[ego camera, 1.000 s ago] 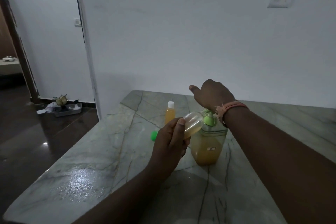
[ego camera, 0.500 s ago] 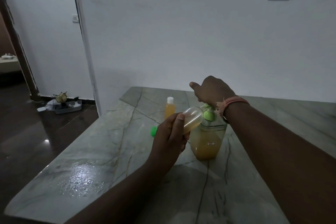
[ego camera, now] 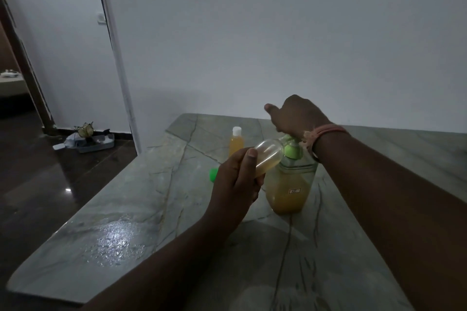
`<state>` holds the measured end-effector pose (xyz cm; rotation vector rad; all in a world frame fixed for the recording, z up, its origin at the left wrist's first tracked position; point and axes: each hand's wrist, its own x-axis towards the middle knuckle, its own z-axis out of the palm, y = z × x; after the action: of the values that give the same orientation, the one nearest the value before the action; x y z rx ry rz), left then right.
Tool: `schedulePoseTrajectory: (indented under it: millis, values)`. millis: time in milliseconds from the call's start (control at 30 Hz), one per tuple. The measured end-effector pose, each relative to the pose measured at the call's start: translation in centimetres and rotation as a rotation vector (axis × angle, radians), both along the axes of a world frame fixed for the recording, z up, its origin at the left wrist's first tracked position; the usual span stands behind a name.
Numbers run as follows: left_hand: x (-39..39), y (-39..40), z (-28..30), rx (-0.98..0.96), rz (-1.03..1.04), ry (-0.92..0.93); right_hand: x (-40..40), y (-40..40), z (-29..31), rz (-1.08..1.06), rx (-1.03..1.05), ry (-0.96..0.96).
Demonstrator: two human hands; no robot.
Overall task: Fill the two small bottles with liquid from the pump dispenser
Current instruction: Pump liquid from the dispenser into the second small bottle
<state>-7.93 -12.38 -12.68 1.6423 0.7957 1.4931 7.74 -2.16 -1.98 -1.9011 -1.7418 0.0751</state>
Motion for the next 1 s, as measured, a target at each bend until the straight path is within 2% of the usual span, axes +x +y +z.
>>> schedulePoseTrajectory:
  millis: [100,367,600,900,1000]
  values:
    - [0.0,0.1,-0.1,0.008,0.000,-0.008,0.1,0.0,-0.3,0.002,-0.026,0.041]
    - [0.0,0.0,-0.1,0.006,0.000,0.002,-0.6,-0.4,0.8,-0.005,-0.097,-0.044]
    - [0.1,0.3,-0.3,0.000,0.020,0.014,-0.3,-0.6,0.0,-0.032,-0.067,0.036]
    - [0.2,0.0,-0.2,-0.006,0.012,0.011,-0.9,-2.2,1.4,-0.040,-0.054,-0.080]
    - [0.2,0.2,-0.2,-0.009,0.016,-0.016,-1.0,-2.1,1.2,-0.053,-0.024,-0.036]
